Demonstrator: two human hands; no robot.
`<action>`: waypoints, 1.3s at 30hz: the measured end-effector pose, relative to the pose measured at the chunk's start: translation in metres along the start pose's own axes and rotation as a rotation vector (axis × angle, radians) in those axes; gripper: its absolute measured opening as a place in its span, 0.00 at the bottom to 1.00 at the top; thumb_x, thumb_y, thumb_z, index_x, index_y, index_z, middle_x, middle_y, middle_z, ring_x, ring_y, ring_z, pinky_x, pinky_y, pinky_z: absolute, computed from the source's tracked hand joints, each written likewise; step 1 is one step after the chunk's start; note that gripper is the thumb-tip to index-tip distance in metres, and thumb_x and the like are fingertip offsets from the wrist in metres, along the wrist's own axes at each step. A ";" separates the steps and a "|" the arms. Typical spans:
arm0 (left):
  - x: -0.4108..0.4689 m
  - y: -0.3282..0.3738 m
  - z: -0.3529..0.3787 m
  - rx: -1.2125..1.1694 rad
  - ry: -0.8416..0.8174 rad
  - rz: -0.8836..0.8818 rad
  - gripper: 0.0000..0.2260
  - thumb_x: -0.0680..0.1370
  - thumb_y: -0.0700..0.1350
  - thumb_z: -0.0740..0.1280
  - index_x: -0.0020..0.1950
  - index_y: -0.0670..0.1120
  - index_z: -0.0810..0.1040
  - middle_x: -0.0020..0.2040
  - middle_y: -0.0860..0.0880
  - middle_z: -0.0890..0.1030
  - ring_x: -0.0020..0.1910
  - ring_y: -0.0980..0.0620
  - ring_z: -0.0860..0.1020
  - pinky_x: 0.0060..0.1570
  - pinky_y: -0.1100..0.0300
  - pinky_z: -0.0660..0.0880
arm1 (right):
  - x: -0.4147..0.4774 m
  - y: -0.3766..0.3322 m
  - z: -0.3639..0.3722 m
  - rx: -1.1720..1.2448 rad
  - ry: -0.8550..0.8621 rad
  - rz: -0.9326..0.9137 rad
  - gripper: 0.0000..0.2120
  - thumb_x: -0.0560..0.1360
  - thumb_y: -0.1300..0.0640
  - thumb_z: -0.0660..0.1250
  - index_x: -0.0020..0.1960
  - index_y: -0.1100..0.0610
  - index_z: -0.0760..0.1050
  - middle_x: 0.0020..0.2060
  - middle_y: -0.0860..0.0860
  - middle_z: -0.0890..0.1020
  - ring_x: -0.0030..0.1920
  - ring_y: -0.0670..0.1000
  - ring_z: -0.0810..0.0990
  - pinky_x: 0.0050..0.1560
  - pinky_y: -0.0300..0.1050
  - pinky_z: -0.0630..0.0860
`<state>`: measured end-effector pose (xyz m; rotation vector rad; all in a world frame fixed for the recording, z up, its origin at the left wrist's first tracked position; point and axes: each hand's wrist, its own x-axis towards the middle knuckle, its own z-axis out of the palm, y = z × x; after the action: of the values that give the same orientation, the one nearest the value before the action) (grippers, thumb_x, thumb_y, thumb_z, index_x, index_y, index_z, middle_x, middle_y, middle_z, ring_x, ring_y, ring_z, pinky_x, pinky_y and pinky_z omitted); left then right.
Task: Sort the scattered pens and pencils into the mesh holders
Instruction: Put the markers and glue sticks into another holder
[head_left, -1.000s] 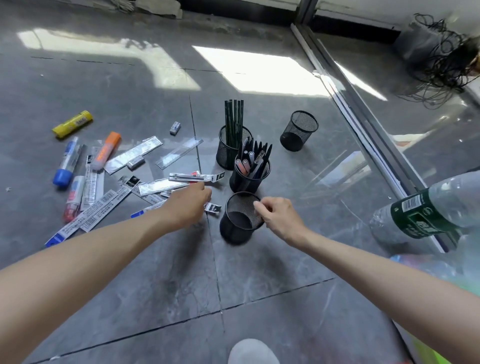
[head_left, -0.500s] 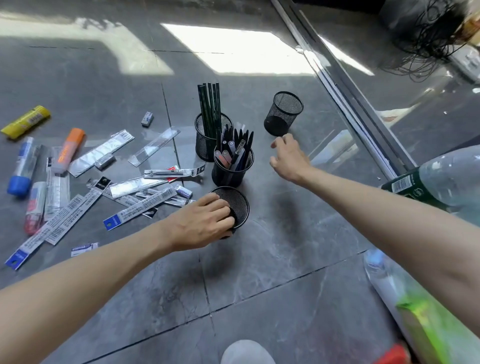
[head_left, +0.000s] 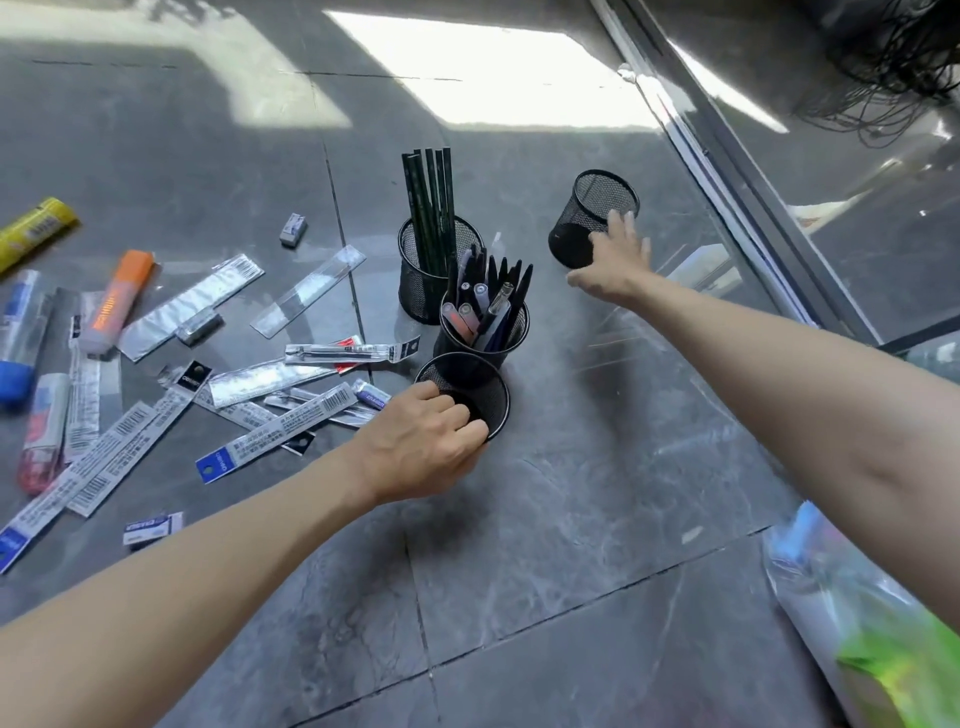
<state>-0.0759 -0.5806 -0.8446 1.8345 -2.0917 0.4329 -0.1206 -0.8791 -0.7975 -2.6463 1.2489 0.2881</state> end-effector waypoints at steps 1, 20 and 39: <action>0.000 0.000 0.001 0.000 -0.005 0.001 0.12 0.74 0.44 0.65 0.31 0.46 0.68 0.26 0.48 0.69 0.24 0.47 0.68 0.30 0.57 0.63 | 0.003 0.002 -0.001 -0.008 0.049 -0.006 0.26 0.71 0.55 0.65 0.68 0.64 0.68 0.75 0.59 0.54 0.76 0.56 0.48 0.74 0.56 0.39; -0.028 -0.001 -0.038 0.015 -0.043 0.038 0.14 0.79 0.50 0.58 0.57 0.42 0.73 0.46 0.45 0.75 0.44 0.47 0.71 0.48 0.54 0.69 | -0.222 -0.024 0.058 0.152 0.195 -0.495 0.04 0.70 0.63 0.64 0.45 0.58 0.73 0.41 0.53 0.76 0.38 0.60 0.77 0.36 0.51 0.72; -0.277 0.098 -0.119 -0.485 -0.793 0.371 0.15 0.74 0.57 0.62 0.47 0.45 0.69 0.40 0.45 0.78 0.37 0.43 0.77 0.27 0.56 0.73 | -0.275 -0.145 0.098 -0.095 -0.161 -1.137 0.10 0.74 0.56 0.56 0.47 0.58 0.74 0.42 0.53 0.79 0.42 0.59 0.78 0.35 0.52 0.76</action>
<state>-0.1347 -0.2695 -0.8586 1.4377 -2.7087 -0.8015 -0.1883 -0.5608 -0.8061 -2.8355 -0.4035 0.3341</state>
